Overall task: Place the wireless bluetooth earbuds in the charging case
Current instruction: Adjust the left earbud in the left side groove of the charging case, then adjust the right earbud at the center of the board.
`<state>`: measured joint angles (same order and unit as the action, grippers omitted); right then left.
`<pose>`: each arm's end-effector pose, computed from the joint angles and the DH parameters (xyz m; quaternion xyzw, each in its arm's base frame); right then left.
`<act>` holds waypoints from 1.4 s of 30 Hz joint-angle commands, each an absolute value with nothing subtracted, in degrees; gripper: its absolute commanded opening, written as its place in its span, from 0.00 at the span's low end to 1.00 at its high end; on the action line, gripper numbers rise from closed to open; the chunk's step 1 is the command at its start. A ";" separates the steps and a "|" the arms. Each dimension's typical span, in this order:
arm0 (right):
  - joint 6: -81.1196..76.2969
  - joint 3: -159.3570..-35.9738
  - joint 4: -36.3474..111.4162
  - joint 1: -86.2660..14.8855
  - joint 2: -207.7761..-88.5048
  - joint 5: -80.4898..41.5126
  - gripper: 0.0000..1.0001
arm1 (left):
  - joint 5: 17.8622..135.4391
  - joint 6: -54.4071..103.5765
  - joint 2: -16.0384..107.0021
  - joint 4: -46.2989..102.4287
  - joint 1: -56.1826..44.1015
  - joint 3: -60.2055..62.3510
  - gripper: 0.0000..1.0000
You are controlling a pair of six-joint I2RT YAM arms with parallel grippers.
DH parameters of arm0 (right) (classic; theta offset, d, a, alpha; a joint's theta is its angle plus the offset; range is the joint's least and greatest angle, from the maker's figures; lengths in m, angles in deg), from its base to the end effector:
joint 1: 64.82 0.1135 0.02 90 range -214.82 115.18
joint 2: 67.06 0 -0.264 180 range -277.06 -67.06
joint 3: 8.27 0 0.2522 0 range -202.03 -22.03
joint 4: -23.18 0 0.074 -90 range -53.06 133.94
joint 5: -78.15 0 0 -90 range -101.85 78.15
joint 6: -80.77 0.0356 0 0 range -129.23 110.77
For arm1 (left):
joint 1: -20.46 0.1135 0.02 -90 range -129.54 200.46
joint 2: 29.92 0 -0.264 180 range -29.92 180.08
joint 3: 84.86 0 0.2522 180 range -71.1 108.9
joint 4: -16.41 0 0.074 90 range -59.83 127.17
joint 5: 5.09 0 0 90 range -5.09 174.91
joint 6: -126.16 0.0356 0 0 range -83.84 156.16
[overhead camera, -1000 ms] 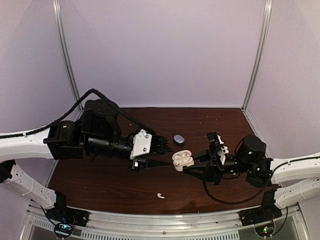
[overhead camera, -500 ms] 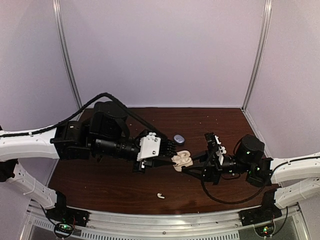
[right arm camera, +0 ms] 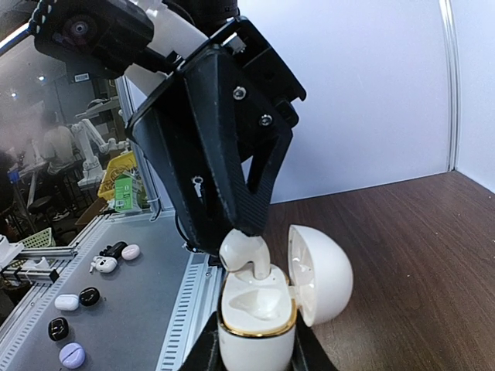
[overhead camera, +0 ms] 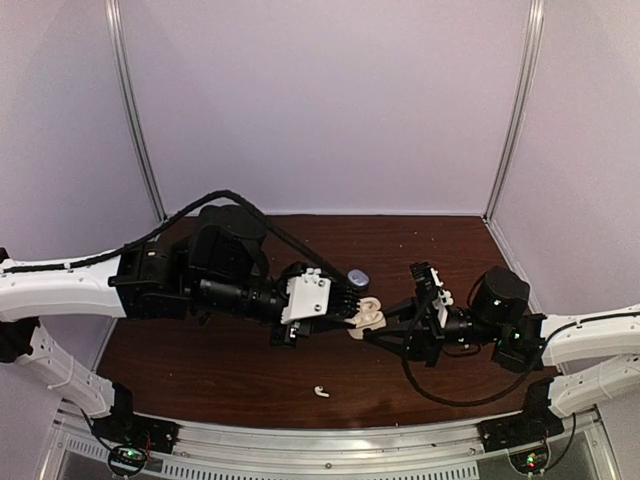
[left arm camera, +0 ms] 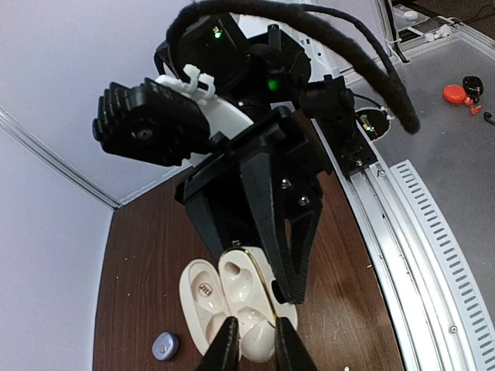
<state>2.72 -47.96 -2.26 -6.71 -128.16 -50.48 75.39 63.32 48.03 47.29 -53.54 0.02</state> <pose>0.1020 0.2060 0.2597 -0.4748 0.4971 0.5809 0.4359 0.0812 -0.3044 0.3578 0.6742 0.4956 -0.2797 0.4707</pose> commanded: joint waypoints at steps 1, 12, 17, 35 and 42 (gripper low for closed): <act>2.20 -49.54 -3.38 -6.90 -127.88 -52.07 0.00 | 77.34 63.66 49.15 46.50 -53.63 2.28 0.19; 1.47 -49.45 -4.19 -6.68 -127.91 -53.40 0.00 | 79.61 62.89 50.47 46.08 -53.63 3.08 0.09; 1.17 -49.18 -4.43 -6.63 -127.24 -53.38 0.00 | 79.95 62.69 51.13 46.05 -53.63 3.09 0.08; -2.89 -42.78 -3.87 -7.06 -119.71 -38.70 0.00 | 82.64 51.48 39.85 31.50 -51.76 -9.62 0.69; 0.43 -40.37 0.03 -7.98 -115.10 -31.69 0.00 | 83.41 21.77 38.09 20.41 -47.48 -26.39 0.60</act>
<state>-1.57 -41.63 -2.31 -7.37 -117.52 -37.72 81.56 41.42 37.56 28.21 -48.38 -19.74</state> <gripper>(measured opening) 0.225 0.621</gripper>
